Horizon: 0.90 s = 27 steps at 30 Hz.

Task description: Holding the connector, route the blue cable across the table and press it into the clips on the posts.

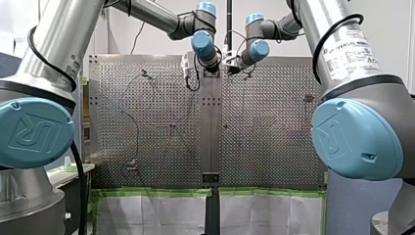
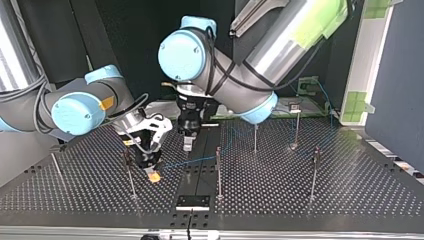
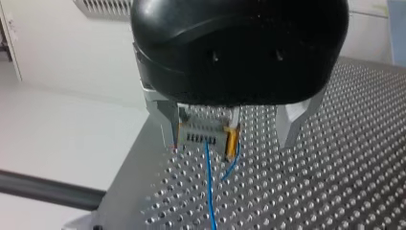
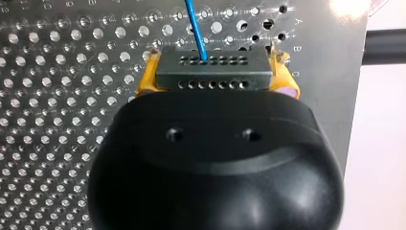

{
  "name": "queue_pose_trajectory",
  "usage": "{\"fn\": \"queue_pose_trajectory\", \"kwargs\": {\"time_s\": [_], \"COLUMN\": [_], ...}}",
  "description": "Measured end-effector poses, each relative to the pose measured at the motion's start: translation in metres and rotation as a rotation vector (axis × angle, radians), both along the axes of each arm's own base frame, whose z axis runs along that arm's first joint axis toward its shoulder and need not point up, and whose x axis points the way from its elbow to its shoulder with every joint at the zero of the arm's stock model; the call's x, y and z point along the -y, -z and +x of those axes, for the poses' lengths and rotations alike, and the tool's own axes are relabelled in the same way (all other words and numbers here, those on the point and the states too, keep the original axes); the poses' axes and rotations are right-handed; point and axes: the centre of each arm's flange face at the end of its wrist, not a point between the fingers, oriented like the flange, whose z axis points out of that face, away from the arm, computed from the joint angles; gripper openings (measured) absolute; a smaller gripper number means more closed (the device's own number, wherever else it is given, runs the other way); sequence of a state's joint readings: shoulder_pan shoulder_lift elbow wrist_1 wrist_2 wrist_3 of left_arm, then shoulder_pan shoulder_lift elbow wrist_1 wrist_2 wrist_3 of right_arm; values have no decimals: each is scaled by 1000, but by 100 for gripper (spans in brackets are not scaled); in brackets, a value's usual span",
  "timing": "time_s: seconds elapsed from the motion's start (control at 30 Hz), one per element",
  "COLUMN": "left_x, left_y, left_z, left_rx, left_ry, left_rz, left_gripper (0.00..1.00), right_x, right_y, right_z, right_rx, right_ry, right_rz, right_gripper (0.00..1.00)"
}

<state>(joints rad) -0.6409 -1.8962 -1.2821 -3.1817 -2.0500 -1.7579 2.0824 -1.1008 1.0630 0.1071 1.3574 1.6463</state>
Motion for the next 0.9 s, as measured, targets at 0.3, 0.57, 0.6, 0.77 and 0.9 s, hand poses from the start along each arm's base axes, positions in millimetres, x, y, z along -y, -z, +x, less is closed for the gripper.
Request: {"fn": "queue_pose_trajectory", "kwargs": {"time_s": [0.3,0.57,0.6,0.77,0.9], "left_x": [4,5,3,-8,-10], "left_y": [3,2,2,1,9], "left_z": [34,61,63,78,85], "left_rx": [19,48,53,65,51], "left_ry": [-27,-65,-70,-88,-82], "left_rz": [-14,-33,-36,-42,-33], "left_gripper": [100,100,100,100,100], "right_x": [0,0,0,0,0], "right_y": [0,0,0,0,0], "right_z": [0,0,0,0,0], "right_rx": [0,-1,-1,0,0], "right_ry": [-1,-1,-1,-1,-1], "right_rz": [0,1,1,1,0], "right_gripper": [0,0,0,0,0]}}
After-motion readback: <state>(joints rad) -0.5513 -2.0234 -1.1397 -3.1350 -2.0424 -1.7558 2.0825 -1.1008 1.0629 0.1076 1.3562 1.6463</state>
